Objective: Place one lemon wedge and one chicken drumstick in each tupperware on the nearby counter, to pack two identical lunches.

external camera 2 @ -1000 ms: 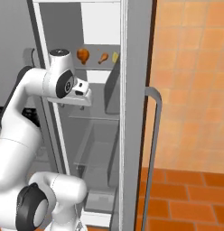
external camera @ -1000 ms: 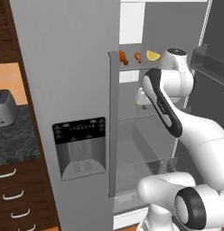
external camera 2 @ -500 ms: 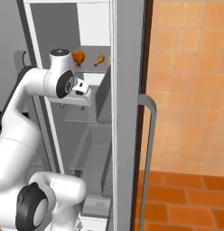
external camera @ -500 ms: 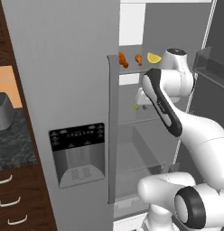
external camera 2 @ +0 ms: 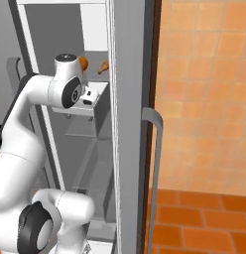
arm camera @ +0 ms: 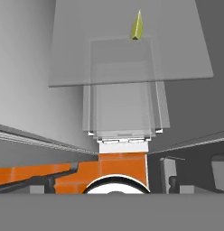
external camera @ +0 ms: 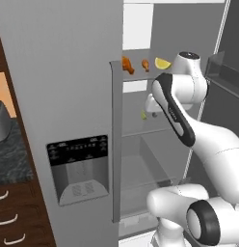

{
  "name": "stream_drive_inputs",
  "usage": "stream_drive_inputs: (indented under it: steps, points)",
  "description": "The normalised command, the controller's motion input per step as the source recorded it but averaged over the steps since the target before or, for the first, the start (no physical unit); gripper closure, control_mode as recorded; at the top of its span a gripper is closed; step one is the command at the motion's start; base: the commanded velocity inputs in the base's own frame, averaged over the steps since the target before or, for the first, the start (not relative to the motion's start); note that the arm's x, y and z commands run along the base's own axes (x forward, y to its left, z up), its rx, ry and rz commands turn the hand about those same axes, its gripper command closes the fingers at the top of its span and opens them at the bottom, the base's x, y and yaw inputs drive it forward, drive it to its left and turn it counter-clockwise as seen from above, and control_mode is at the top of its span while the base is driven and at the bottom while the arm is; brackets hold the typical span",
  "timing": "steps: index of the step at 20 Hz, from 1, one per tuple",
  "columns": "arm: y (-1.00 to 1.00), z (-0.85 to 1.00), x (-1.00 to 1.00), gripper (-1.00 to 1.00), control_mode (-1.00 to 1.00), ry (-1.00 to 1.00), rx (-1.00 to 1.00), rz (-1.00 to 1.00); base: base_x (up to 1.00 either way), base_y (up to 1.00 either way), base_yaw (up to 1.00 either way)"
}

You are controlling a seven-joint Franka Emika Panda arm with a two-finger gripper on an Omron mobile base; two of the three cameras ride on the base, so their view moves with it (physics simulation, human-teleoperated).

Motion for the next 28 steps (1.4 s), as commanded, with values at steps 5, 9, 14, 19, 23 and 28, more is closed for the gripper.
stream_drive_inputs:
  steps: [5,9,14,19,23,28]
  points:
    - [0.0,0.0,0.0,-1.0,1.0,0.0,0.0,0.0,0.44,-0.02,0.0]
    - [0.0,0.0,0.03,-1.0,-1.0,0.0,0.0,0.0,0.18,-0.01,0.0]
    - [0.0,-0.01,0.02,-1.0,-1.0,0.0,0.0,0.0,0.0,0.0,0.0]
    - [-0.01,0.26,0.08,-1.0,-1.0,-0.14,0.0,0.05,0.0,0.0,0.0]
    - [0.49,0.47,0.13,-1.0,-1.0,-0.37,-0.01,0.19,0.0,0.0,0.0]
    - [0.49,0.63,0.31,-1.0,-1.0,-0.21,0.11,0.22,0.0,0.0,0.0]
